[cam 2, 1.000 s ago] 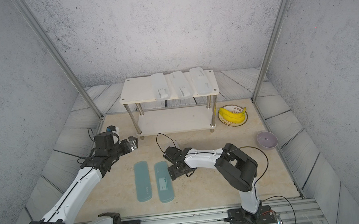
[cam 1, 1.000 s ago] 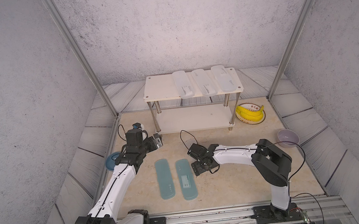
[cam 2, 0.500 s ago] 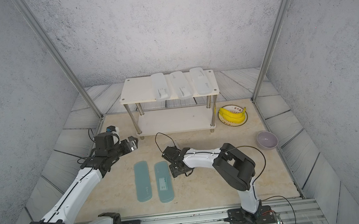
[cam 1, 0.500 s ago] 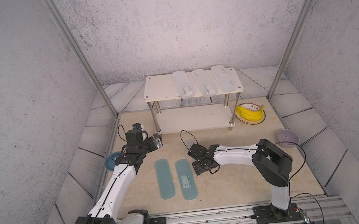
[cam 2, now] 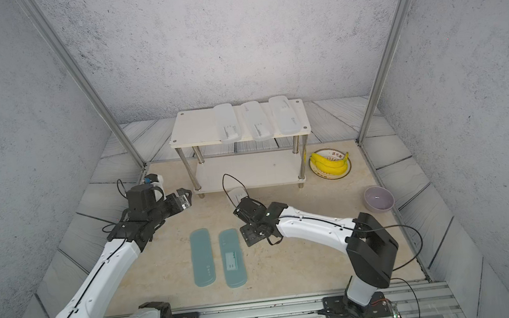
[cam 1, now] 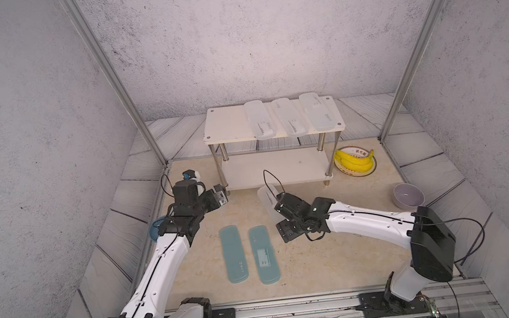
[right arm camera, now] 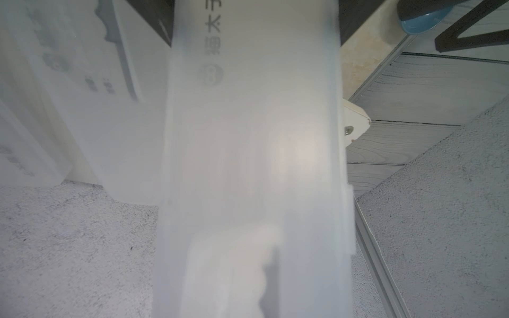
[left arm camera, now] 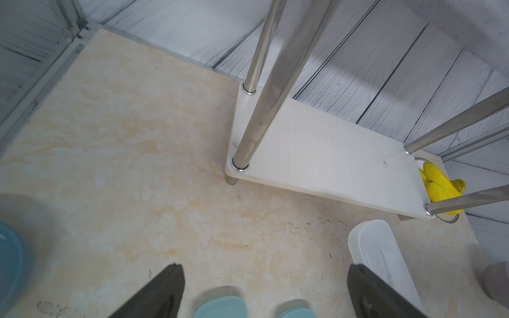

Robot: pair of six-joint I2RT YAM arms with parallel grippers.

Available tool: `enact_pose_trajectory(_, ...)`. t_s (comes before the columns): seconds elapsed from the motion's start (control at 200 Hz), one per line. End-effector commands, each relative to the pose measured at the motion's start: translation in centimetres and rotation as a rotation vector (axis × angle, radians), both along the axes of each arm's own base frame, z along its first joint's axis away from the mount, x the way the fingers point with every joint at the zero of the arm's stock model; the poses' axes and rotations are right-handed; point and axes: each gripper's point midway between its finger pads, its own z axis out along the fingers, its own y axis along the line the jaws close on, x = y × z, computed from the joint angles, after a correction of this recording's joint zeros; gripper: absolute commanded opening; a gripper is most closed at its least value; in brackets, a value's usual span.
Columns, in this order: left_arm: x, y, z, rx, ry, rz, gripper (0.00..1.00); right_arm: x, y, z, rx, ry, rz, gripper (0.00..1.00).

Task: Place the pencil cases on the shelf according to color
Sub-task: Pick up the pencil case from the center of the board.

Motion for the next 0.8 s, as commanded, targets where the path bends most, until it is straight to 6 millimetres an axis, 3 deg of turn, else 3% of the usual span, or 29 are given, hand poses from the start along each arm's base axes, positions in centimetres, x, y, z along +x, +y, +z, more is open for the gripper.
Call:
enact_pose_trajectory(0.0, 0.2, 0.7, 2.7, -0.005, -0.055, 0.024, 0.99, 0.2, 0.1, 5.1, 0.039, -0.085, 0.050, 0.48)
enact_pose_trajectory(0.16, 1.0, 0.5, 5.9, -0.019, -0.141, 0.012, 0.99, -0.3, 2.4, 12.0, 0.200, -0.167, 0.170, 0.48)
enact_pose_trajectory(0.39, 2.1, 1.9, 8.2, 0.032, -0.178, 0.072, 0.99, -0.6, 6.1, 22.1, 0.470, -0.322, 0.323, 0.49)
enact_pose_trajectory(0.595, 2.4, 2.4, 10.2, 0.083, -0.220, 0.073, 0.99, 2.2, 8.5, 28.9, 0.602, -0.557, 0.324, 0.50)
enact_pose_trajectory(0.796, 2.5, 2.3, 11.0, 0.101, -0.216, 0.053, 0.99, 6.4, 11.4, 33.3, 0.525, -0.694, 0.333, 0.50)
